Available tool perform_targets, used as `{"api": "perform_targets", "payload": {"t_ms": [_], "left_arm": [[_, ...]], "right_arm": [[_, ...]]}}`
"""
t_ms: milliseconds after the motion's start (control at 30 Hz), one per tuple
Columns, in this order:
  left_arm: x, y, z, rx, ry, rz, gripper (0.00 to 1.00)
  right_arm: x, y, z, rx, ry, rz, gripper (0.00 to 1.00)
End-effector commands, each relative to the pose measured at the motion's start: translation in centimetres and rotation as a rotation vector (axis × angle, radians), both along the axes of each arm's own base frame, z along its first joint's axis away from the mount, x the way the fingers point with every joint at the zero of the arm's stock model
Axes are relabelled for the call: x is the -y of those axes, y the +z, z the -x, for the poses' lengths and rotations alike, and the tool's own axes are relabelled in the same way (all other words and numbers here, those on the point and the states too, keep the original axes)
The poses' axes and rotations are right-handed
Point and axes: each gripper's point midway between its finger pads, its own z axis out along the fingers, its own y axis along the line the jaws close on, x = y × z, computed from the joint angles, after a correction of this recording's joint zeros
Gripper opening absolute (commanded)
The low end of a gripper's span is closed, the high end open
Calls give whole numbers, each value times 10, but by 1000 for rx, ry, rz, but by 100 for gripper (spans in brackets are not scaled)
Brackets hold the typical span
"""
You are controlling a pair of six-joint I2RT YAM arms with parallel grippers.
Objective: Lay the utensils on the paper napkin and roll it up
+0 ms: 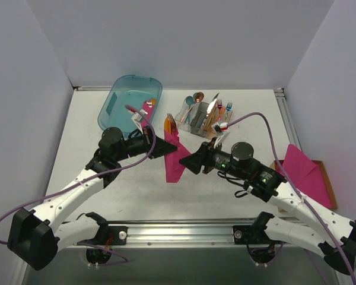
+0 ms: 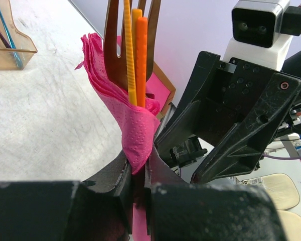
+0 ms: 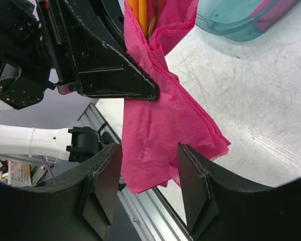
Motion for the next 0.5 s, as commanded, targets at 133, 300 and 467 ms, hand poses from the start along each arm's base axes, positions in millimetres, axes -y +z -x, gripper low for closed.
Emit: {"api": "perform_targets", "payload": {"t_ms": [133,300,467], "left_arm": [[1,22,0,68,-5,47,2],[2,26,3,65,-27,67,2],[4,32,9,66,-54,87,2]], "right_arm": [[-12,18,2,47,51,-75,47],[-13,12,0,39,43,-67,47],[-17,10,-3,37,44,-63,47]]}}
